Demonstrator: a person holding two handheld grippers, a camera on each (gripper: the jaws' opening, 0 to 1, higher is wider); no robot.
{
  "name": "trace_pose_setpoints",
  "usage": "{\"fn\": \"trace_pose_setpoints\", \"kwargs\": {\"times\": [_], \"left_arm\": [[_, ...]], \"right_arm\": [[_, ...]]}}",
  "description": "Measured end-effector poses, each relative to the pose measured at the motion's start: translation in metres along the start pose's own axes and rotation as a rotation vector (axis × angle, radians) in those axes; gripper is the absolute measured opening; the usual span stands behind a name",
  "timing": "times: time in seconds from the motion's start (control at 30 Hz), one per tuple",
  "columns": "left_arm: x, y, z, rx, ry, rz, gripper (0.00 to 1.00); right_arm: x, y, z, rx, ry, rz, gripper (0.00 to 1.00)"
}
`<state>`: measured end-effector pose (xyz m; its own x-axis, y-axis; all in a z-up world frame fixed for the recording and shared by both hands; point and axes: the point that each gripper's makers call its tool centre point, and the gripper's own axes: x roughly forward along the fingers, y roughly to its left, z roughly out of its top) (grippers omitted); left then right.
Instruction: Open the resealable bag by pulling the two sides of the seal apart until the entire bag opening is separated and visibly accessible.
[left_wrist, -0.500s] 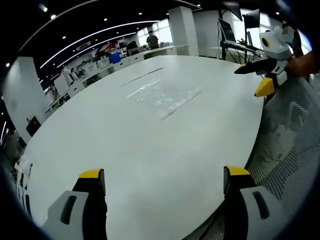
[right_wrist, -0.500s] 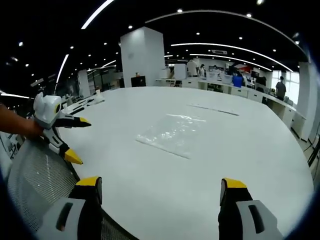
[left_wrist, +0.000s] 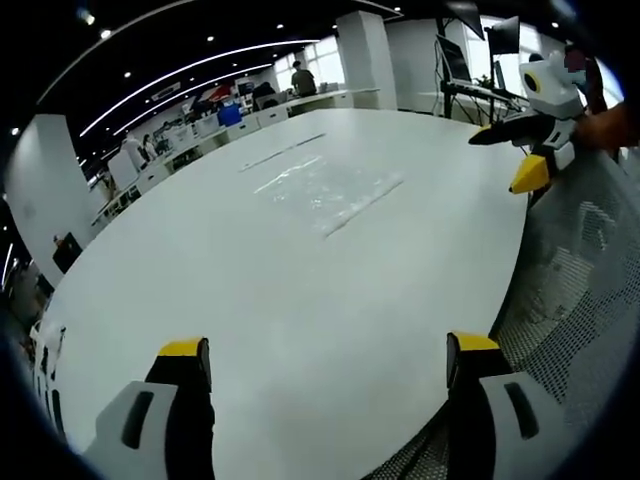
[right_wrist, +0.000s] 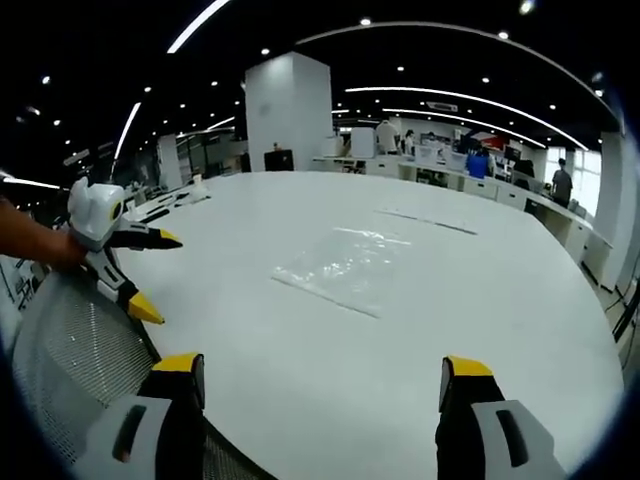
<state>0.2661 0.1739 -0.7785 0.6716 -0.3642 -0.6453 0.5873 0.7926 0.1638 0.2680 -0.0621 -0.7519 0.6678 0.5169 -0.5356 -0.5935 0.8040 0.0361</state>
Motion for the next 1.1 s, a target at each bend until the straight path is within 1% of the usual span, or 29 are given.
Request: {"fn": "trace_pose_setpoints", "kwargs": {"times": [0.03,0.1,0.13,0.5,0.63,0.77,0.9,1.1], "left_arm": [[0.0000,0.0003,0.0006,0.008,-0.003,0.001,0.97],[-0.0002,0.0004,0.0009,-0.006,-0.005,0.000,0.97],[-0.0005,0.0016,0.0009,-0.011,-0.004,0.004,0.97],[0.0001,0.0007,-0.0004,-0.010,0.003,-0.002,0.96],[0.0016,0.0000,-0.0037,-0.014,0.018,-0.005,0.96],[0.0020,-0.0018,-0.0045,-0.023,0.020,-0.014,0.96],[0.0022,-0.0039,-0.0059,-0.013,0.028,-0.023,0.95],[0.0009,-0.0010,-0.0037,-0.020,0.016,-0.012,0.94]], "right_arm": [[-0.0002,-0.0003,0.0003,0.006,-0.001,0.000,0.98],[-0.0006,-0.0012,0.0006,0.019,-0.004,-0.002,0.98],[-0.0003,-0.0008,0.0022,0.034,-0.015,0.004,0.98],[-0.0009,-0.0026,0.0033,0.040,-0.022,-0.003,0.98],[-0.0004,-0.0020,0.0026,0.048,-0.019,0.003,0.98],[0.0001,0.0003,0.0011,0.039,-0.010,0.011,0.98],[0.0006,0.0017,-0.0004,0.036,-0.001,0.016,0.97],[0.0016,0.0060,-0.0051,0.022,0.027,0.032,0.96]]}}
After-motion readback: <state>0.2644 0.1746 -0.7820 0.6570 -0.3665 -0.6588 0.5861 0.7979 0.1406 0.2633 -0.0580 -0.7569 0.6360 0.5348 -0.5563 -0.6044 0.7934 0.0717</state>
